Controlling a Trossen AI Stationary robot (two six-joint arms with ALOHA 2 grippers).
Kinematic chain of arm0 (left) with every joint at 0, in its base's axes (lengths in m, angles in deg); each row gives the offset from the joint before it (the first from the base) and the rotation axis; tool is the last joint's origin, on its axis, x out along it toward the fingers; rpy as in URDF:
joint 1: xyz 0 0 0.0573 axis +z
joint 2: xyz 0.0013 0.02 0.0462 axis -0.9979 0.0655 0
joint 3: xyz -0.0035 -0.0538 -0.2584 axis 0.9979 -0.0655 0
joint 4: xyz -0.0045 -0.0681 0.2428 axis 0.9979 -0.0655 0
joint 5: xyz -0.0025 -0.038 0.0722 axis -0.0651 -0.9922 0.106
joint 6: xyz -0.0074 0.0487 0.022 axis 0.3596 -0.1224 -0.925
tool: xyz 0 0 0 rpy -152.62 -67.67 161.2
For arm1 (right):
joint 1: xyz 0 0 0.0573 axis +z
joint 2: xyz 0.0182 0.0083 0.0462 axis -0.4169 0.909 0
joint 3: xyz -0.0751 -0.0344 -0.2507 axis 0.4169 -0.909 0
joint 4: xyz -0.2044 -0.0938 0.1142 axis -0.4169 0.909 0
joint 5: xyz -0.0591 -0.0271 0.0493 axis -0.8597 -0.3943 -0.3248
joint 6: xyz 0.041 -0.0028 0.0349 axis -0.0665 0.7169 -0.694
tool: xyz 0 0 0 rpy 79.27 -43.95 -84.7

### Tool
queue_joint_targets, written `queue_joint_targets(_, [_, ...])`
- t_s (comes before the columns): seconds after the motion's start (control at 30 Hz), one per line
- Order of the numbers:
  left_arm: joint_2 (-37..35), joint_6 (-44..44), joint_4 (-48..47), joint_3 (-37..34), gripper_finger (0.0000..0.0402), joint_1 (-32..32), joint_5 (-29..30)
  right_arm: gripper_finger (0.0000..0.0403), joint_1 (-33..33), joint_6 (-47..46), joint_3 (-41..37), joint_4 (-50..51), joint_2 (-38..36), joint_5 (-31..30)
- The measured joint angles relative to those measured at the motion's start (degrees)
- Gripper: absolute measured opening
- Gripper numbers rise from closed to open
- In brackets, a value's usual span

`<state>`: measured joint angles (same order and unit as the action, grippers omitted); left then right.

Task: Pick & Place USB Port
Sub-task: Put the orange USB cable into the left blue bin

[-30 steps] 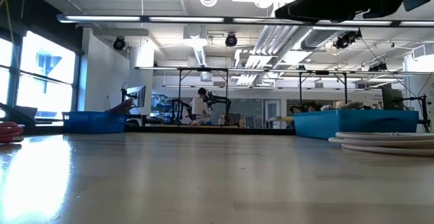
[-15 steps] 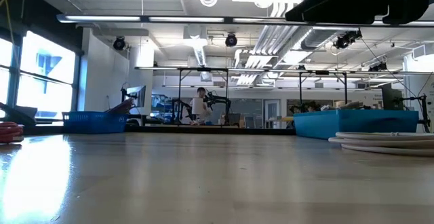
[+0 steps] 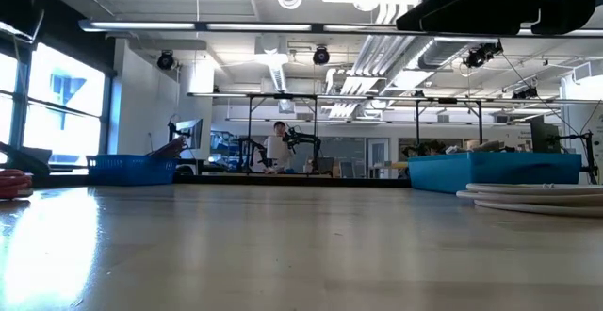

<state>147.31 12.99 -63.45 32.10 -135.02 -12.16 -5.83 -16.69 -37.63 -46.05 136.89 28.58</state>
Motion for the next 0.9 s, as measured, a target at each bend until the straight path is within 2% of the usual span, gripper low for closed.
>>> queue_joint_targets(0.27, [0.1, -0.4, 0.1, -1.4, 0.0005, 0.0, -8.3, 0.0204, 0.0, -0.2, 0.0, 0.0, 0.0, 0.0])
queue_joint_targets(0.37, [0.1, 0.0, 2.0, -1.4, 0.0005, 0.0, -9.5, 0.0204, 0.0, -0.2, 0.0, 0.0, 0.0, 0.0])
queue_joint_targets(0.63, [0.1, 1.5, 5.1, -1.4, 0.0005, 0.0, -2.8, 0.0204, 0.0, -0.4, 0.0, 0.0, 0.0, 0.0])
queue_joint_targets(0.9, [0.1, 1.5, 7.0, -1.4, 0.0005, 0.0, -1.7, 0.0204, 0.0, -0.5, 0.0, 0.0, 0.0, 0.0])
